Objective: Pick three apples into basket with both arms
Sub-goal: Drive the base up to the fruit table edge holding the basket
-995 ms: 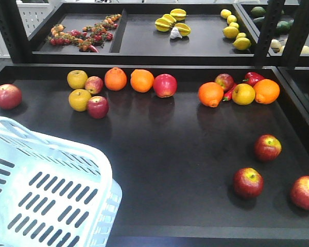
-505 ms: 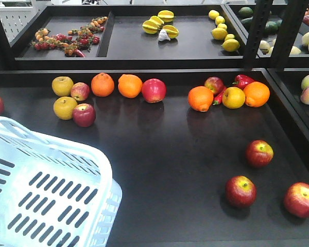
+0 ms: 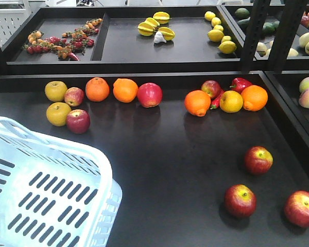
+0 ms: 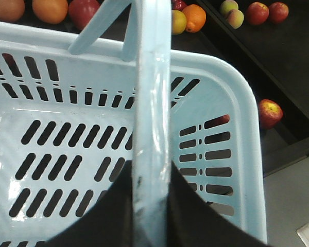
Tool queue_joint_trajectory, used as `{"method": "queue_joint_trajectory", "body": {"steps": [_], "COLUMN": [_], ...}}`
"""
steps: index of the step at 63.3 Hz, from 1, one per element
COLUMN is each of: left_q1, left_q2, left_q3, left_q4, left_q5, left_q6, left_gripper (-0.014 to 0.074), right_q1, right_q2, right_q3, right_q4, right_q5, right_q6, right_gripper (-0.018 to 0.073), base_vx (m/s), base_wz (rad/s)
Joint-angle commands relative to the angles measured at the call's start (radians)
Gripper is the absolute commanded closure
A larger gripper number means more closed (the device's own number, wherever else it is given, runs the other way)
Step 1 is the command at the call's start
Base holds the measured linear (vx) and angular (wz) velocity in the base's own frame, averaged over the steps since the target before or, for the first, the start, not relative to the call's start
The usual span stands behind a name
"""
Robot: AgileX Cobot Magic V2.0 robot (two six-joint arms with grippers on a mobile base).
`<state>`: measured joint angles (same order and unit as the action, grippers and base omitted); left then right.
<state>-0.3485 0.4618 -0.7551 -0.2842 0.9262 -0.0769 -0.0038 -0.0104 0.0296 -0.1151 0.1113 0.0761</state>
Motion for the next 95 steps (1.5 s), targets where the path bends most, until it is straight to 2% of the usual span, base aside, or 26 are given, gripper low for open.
{"method": "queue_joint_trajectory", "body": {"steps": [1,95], "left_q1": [-0.001,-0.001], "left_q2": [0.009,0.009], "left_q3": [-0.030,-0.030], "left_q4": [-0.021,-0.021], "left_q5": [-0.094,-0.094], "left_q6": [-0.007,-0.007], "left_gripper": [0.0603,0.0603], "right_q1": [-0.005,-0.005], "right_q2": [-0.011,-0.011], "right_q3": [0.013,0.013], "right_q4": [-0.006,-0.006], "right_q5": [-0.070,-0.070], "right_q6": [-0.008,-0.008], "right_gripper": [0.0564,0.0564], "base_vx": [0.06,0.03], "base_wz": [-0.01,0.01]}}
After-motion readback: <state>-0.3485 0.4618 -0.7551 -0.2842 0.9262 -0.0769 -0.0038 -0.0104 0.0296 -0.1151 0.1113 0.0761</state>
